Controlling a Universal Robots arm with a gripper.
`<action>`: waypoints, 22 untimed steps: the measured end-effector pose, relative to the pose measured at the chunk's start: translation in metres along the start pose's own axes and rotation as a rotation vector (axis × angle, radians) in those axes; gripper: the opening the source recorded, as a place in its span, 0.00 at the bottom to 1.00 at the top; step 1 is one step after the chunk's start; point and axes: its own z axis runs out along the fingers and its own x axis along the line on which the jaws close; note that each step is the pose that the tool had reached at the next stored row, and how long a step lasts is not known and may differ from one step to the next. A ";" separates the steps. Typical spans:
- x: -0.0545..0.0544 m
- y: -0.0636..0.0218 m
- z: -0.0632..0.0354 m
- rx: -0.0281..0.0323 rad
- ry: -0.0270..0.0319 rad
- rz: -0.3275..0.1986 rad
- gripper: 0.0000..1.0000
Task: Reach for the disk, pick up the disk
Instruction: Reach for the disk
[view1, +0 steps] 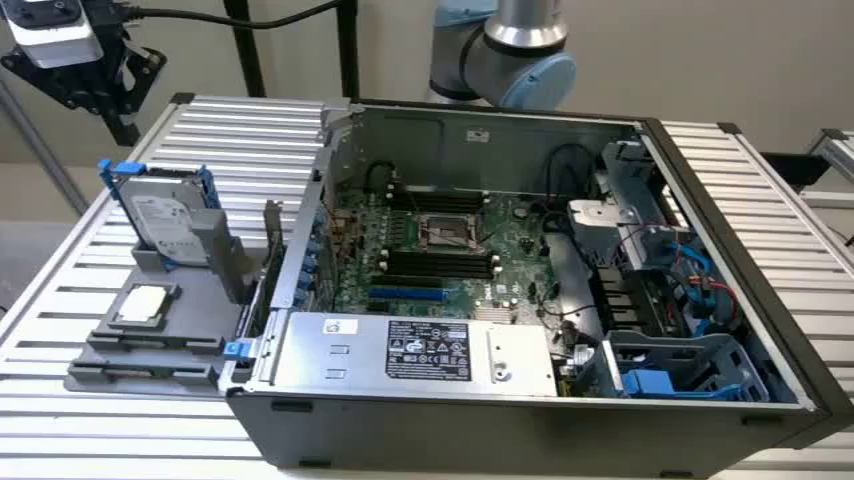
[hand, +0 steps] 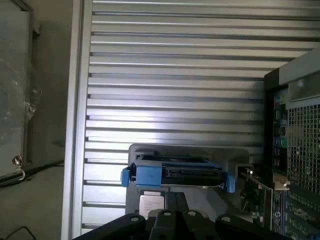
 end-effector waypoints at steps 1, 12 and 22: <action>0.000 0.0000 0.0000 0.0000 0.0000 0.000 0.11; 0.000 0.0000 0.0000 0.0000 0.0000 0.000 0.11; 0.017 0.0077 0.0008 0.0033 -0.0016 0.000 0.11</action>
